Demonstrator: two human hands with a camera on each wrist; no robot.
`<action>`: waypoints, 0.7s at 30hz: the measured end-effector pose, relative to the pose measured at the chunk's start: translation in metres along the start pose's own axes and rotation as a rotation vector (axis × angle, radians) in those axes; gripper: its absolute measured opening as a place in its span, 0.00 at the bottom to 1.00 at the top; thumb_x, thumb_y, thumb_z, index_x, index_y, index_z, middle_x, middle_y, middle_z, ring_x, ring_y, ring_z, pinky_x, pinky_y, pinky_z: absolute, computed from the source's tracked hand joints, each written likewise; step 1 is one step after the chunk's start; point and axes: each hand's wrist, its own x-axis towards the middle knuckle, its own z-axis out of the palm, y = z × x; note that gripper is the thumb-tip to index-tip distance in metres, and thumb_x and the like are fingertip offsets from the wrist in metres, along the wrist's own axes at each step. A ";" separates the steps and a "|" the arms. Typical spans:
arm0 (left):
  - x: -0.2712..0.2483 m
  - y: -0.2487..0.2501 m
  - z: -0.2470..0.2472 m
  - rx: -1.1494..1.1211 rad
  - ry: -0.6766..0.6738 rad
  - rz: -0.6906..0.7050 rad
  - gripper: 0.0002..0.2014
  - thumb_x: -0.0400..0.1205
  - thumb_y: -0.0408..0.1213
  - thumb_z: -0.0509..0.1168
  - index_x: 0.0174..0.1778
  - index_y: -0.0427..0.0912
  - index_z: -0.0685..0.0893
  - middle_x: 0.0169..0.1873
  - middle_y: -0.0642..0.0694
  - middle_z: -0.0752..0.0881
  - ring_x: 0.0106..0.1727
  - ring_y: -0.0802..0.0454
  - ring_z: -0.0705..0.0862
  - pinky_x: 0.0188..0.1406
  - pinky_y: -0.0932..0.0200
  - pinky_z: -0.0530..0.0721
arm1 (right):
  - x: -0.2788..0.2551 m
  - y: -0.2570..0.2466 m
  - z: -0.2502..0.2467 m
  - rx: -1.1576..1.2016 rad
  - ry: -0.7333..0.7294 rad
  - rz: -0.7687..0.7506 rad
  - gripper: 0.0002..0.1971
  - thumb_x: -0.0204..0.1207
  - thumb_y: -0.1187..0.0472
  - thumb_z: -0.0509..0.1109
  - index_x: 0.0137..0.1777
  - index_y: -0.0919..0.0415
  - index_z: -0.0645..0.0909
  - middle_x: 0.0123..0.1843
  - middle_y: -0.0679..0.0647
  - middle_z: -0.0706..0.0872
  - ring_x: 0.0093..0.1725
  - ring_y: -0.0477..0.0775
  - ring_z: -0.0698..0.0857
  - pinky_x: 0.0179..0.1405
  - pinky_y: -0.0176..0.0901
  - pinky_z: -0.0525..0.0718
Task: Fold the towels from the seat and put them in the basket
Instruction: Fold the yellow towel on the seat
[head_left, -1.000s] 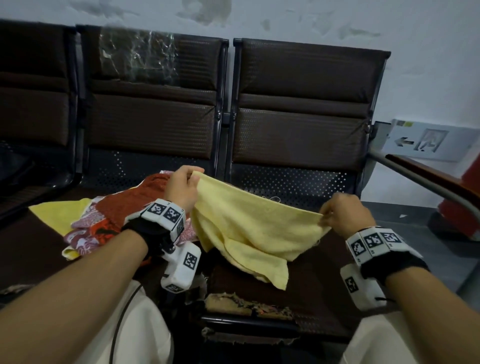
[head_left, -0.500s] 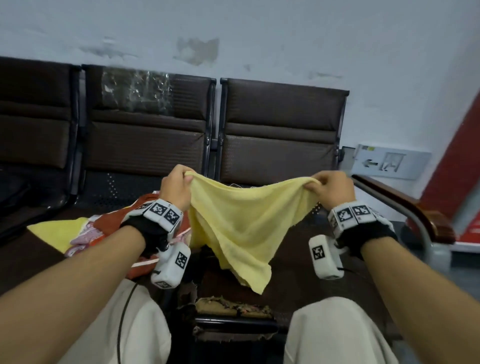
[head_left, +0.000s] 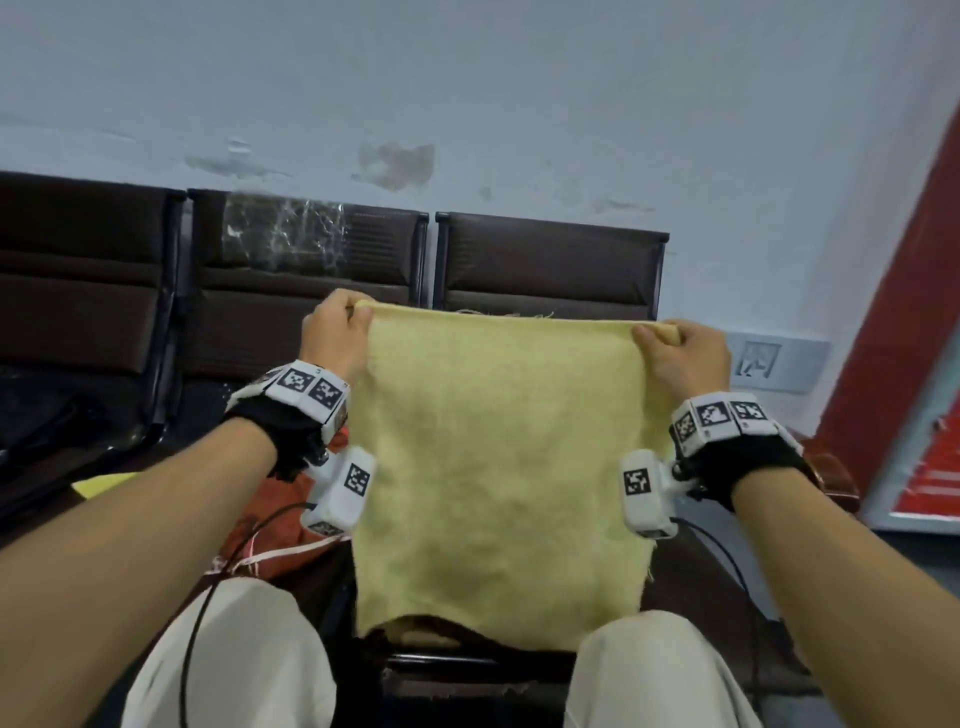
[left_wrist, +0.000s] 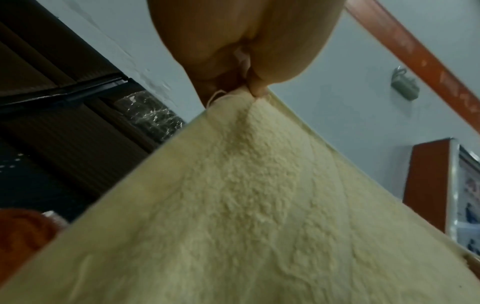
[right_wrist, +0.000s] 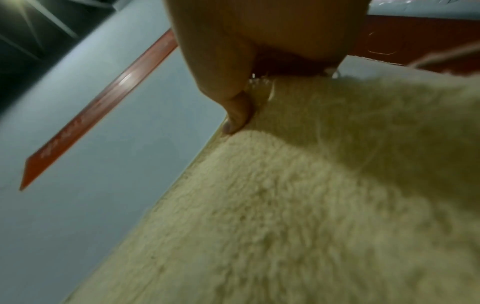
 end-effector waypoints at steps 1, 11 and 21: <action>-0.003 -0.010 0.007 0.014 -0.031 -0.022 0.12 0.84 0.33 0.58 0.58 0.36 0.84 0.56 0.37 0.86 0.61 0.39 0.81 0.58 0.55 0.73 | -0.002 0.008 0.007 -0.016 -0.021 0.032 0.17 0.74 0.55 0.73 0.27 0.60 0.77 0.25 0.52 0.76 0.36 0.54 0.76 0.37 0.38 0.67; -0.012 -0.093 0.089 0.040 -0.309 -0.173 0.12 0.82 0.37 0.60 0.54 0.41 0.86 0.53 0.42 0.88 0.57 0.45 0.84 0.57 0.57 0.78 | -0.006 0.100 0.098 -0.016 -0.247 0.393 0.07 0.69 0.61 0.73 0.30 0.55 0.83 0.36 0.54 0.83 0.44 0.57 0.80 0.45 0.47 0.80; -0.044 -0.126 0.144 -0.265 -0.476 -0.366 0.06 0.82 0.31 0.63 0.49 0.37 0.85 0.46 0.35 0.87 0.46 0.43 0.85 0.52 0.44 0.83 | -0.037 0.132 0.138 0.356 -0.759 0.424 0.04 0.74 0.66 0.73 0.44 0.60 0.89 0.43 0.57 0.91 0.47 0.57 0.88 0.43 0.45 0.87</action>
